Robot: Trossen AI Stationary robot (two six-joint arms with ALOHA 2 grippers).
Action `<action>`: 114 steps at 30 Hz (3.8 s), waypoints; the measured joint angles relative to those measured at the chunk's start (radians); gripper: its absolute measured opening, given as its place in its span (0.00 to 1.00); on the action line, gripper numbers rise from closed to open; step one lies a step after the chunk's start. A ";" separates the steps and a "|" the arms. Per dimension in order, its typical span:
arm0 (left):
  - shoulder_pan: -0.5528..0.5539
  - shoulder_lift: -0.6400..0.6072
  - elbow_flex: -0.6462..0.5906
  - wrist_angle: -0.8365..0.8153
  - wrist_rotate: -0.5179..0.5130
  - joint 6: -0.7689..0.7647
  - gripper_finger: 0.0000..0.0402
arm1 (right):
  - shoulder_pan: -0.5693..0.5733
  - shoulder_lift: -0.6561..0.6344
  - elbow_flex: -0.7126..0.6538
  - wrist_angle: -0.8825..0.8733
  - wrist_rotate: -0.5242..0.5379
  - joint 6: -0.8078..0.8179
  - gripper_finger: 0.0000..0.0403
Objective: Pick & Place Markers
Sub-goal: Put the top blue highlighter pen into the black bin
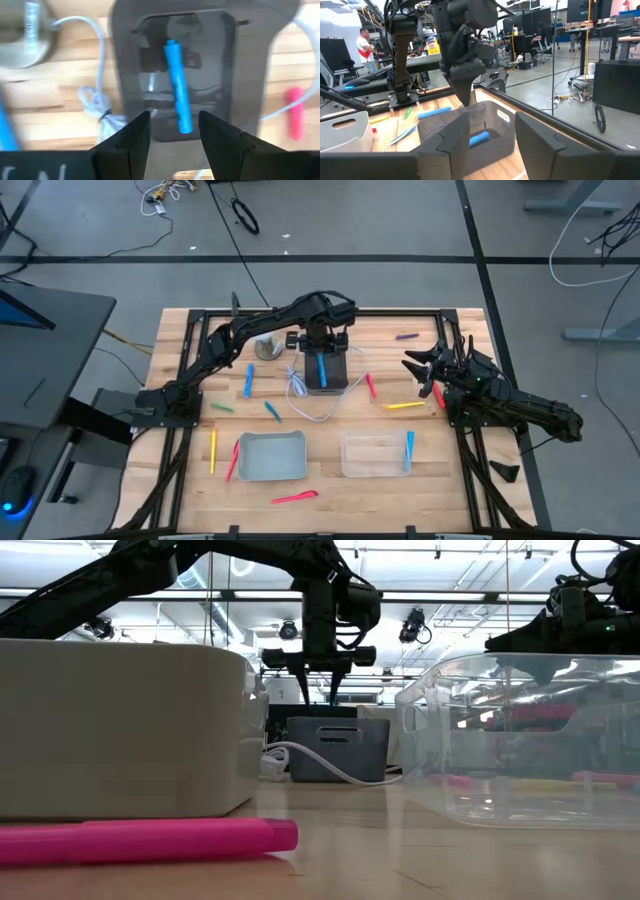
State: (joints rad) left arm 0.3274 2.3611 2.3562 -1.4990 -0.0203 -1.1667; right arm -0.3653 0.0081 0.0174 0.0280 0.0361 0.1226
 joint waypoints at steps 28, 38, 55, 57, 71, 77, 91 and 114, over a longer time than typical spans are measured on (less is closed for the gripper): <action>-0.013 -0.126 -0.010 -0.072 -0.131 0.006 0.43 | 0.000 0.000 0.000 0.000 0.000 0.000 0.40; -0.017 -0.297 -0.273 -0.074 -0.198 -0.055 0.43 | 0.000 0.000 0.000 0.001 0.000 0.000 0.40; -0.018 -0.637 -0.681 -0.067 -0.197 -0.070 0.43 | 0.000 0.000 0.000 0.001 0.000 0.000 0.40; -0.023 -0.665 -0.702 -0.064 -0.200 -0.070 0.43 | 0.000 0.000 0.000 0.001 0.000 0.000 0.40; -0.002 -0.889 -1.028 0.184 -0.174 -0.052 0.43 | 0.000 0.000 0.000 0.000 0.000 0.000 0.40; 0.014 -0.931 -1.153 0.235 -0.141 -0.050 0.43 | 0.000 0.000 0.000 0.000 0.000 0.000 0.40; 0.047 -0.932 -1.327 0.408 -0.067 -0.088 0.43 | 0.000 0.000 0.000 0.000 0.000 0.000 0.40; 0.047 -0.868 -1.551 0.682 -0.071 -0.100 0.43 | 0.000 0.000 0.000 0.000 0.000 0.000 0.40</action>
State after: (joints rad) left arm 0.3748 1.4933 0.8055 -0.8174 -0.0913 -1.2670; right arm -0.3654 0.0082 0.0175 0.0284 0.0360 0.1226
